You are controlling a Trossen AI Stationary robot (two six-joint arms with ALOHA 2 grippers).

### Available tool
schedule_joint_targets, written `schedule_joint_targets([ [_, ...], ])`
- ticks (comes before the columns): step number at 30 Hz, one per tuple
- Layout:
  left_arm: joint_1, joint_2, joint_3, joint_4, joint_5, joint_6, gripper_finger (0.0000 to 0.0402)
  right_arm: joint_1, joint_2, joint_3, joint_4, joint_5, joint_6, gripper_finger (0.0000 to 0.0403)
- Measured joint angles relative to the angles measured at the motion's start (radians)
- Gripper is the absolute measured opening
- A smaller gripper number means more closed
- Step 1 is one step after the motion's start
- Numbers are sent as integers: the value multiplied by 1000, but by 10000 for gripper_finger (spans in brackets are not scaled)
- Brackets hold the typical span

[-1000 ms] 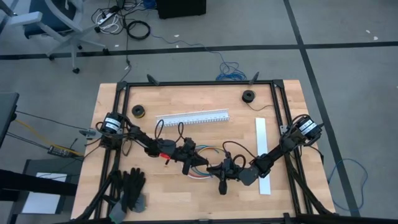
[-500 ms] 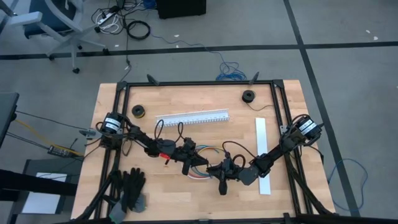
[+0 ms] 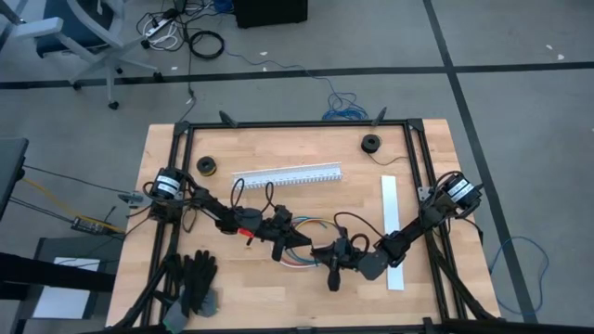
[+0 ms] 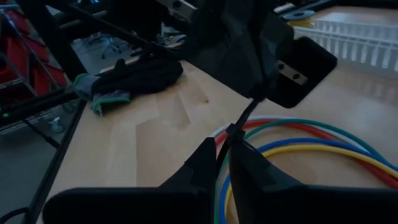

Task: Ziptie cables
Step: Insert zip tie on the cable wire

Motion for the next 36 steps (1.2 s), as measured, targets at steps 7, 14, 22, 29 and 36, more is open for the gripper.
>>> schedule_joint_targets([
  [7, -1, 0, 0, 5, 46, 6, 0, -3, -1, 0, -47, 4, 69, 2],
  [14, -52, 1, -16, 88, -57, 135, 0, 30, -1, 0, -34, 157, 77, 0],
  [22, -178, 1, -71, 91, -365, 295, 0, 106, -1, 27, -10, 441, 73, 0],
  [29, -264, 1, -37, 92, -561, 454, 0, 39, 1, 105, -218, 358, 183, 0],
  [36, -254, 1, 6, -56, -564, 335, 0, -3, 2, 116, -258, 307, 261, 0],
])
